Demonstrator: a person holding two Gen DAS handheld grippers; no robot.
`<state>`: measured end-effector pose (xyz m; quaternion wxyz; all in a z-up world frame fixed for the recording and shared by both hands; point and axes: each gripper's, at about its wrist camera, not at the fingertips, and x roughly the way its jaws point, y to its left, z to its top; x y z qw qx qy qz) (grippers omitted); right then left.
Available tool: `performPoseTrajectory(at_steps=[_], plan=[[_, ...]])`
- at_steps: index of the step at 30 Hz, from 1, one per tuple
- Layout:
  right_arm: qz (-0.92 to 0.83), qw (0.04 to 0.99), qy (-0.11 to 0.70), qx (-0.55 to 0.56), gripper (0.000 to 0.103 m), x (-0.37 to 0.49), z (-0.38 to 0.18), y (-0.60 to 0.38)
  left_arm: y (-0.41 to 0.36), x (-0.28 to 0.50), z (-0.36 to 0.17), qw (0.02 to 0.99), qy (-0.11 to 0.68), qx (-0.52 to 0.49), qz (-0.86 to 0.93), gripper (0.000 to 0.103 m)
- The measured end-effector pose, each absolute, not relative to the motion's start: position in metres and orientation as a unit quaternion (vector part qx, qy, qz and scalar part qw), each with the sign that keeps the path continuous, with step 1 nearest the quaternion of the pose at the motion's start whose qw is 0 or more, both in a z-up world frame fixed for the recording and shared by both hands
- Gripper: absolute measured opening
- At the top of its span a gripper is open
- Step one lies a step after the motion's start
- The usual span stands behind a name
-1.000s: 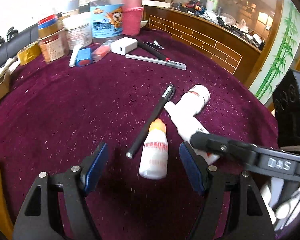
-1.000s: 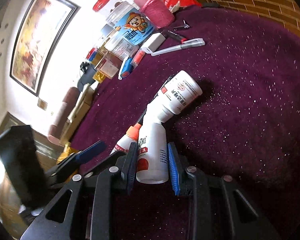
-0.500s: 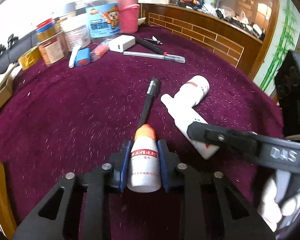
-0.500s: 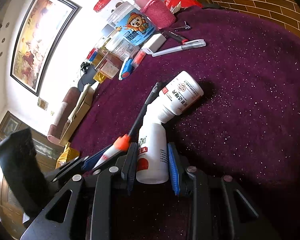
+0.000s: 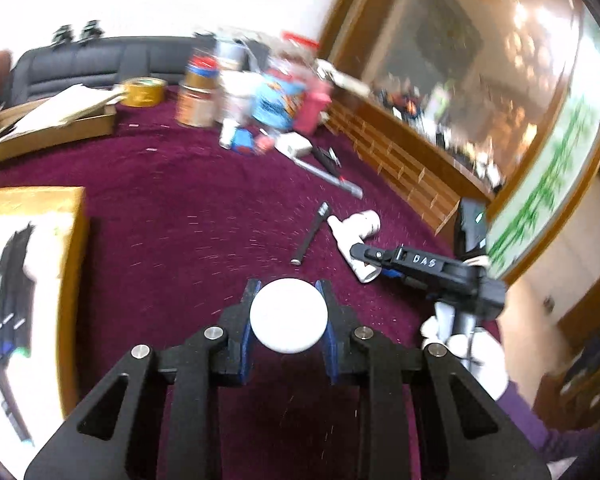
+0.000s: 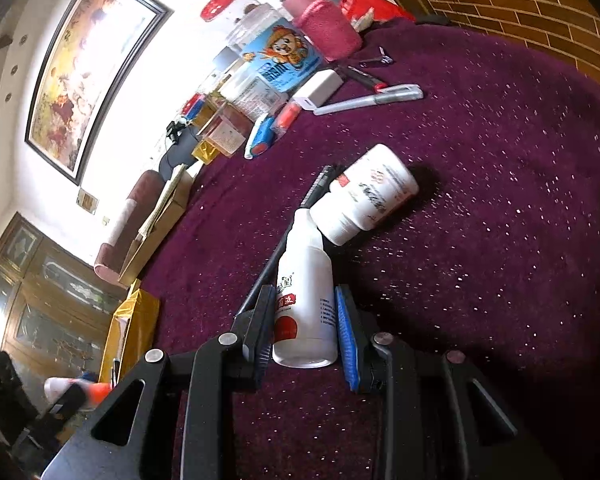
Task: Organize rigid objects
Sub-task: 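Carry both white bottles over the white box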
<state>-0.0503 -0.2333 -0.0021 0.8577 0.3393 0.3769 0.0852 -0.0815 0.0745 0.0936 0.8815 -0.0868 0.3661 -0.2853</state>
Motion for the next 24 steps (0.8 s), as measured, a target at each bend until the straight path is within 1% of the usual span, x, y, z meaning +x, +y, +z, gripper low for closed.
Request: performPoseTrajectory(at_steps=[5,11,14,18,24], plan=[[0.117,0.848,0.374,0.356,0.026,-0.056,0.009,-0.22,0.156,-0.107,0.1,0.891,0.352,-0.156,-0.241,0.024],[0.191,0.833,0.385,0.348,0.026,-0.064,0.037,-0.163,0.236,-0.127,0.075,0.889,0.358,-0.223,-0.177,0.024],[0.228,0.826,0.394,0.333,0.026,-0.064,0.05,-0.127,0.258,-0.134,0.061,0.885,0.364,-0.244,-0.158,0.024],[0.274,0.815,0.416,0.296,0.027,-0.064,0.061,-0.067,0.269,-0.137,0.046,0.881,0.382,-0.241,-0.141,0.024],[0.317,0.802,0.448,0.237,0.027,-0.062,0.063,0.013,0.279,-0.135,0.029,0.866,0.421,-0.234,-0.134,0.024]])
